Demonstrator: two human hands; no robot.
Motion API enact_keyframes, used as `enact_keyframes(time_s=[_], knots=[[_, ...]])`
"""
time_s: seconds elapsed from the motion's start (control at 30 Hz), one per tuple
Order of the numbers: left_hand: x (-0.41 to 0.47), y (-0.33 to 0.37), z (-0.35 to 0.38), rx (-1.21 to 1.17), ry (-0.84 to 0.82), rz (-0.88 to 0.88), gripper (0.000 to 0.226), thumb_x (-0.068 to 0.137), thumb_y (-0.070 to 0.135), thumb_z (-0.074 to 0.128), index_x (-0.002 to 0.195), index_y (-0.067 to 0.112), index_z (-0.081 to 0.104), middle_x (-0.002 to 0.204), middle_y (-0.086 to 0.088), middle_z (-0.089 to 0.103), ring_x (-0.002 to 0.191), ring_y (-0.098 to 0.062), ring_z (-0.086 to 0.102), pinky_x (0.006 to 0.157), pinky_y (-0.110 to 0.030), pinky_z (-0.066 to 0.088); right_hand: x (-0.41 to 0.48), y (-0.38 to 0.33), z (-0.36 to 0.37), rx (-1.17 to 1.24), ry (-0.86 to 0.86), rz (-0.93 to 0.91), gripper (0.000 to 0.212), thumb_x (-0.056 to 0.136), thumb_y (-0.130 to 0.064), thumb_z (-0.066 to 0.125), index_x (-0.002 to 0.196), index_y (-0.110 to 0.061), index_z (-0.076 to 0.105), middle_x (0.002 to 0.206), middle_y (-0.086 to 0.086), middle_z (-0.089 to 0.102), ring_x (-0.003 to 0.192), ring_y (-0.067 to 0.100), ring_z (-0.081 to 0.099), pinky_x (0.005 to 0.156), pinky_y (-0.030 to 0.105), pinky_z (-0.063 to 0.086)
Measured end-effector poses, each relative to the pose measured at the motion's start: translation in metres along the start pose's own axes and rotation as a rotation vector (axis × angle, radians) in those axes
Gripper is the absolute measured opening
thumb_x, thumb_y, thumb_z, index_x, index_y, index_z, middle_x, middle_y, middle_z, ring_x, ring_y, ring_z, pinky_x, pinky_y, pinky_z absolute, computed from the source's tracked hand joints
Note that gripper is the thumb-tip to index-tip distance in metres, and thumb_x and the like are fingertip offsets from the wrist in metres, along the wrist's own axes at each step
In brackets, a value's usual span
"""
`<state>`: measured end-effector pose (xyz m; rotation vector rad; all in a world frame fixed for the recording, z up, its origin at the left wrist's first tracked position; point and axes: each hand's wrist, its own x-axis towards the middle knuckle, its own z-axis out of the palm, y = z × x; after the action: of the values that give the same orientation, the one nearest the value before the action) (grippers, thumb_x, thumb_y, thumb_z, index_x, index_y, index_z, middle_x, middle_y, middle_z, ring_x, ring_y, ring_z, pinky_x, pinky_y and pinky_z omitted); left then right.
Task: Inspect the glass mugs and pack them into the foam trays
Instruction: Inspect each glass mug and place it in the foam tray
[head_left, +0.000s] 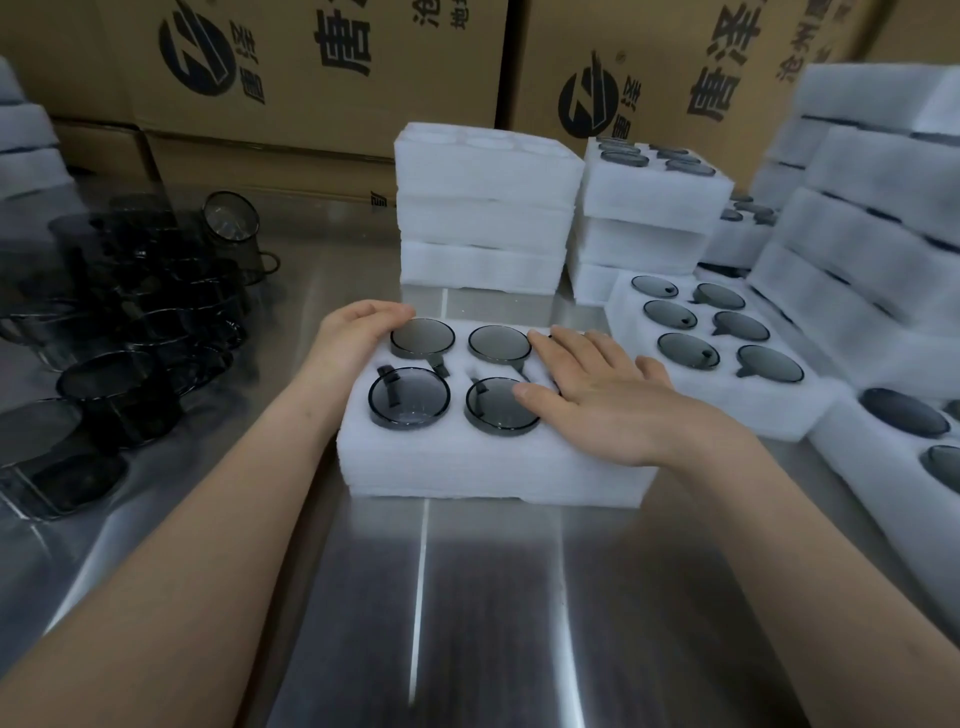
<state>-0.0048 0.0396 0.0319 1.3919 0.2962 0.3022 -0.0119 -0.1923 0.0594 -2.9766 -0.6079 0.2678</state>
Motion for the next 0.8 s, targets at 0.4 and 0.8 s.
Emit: enact_keyframes(time_s=[0.4,0.8], knots=[[-0.024,0.008,-0.014,0.481,0.139,-0.004,0.023,0.089,0.033,0.061,0.103,0.015,0.062,0.109,-0.007,0.064,0.096,-0.026,0.062,0.084,-0.038,0.052,-0.001,0.006,0.011,0.469,0.27,-0.045,0.063,0.093,-0.063,0.029,0.148,-0.033,0.036,0.159,-0.007,0.022,0.148,0.009,0.009,0.118,0.031,0.006],[-0.037,0.023,-0.018,0.298,0.062,-0.159,0.028,0.08,0.033,0.073,0.094,0.01,0.068,0.085,-0.005,0.069,0.071,-0.023,0.062,0.06,-0.026,0.046,0.001,0.023,0.001,0.703,0.362,0.037,0.044,0.093,-0.023,0.06,0.136,-0.024,0.055,0.131,-0.003,0.046,0.098,0.002,0.047,0.091,0.014,0.036]])
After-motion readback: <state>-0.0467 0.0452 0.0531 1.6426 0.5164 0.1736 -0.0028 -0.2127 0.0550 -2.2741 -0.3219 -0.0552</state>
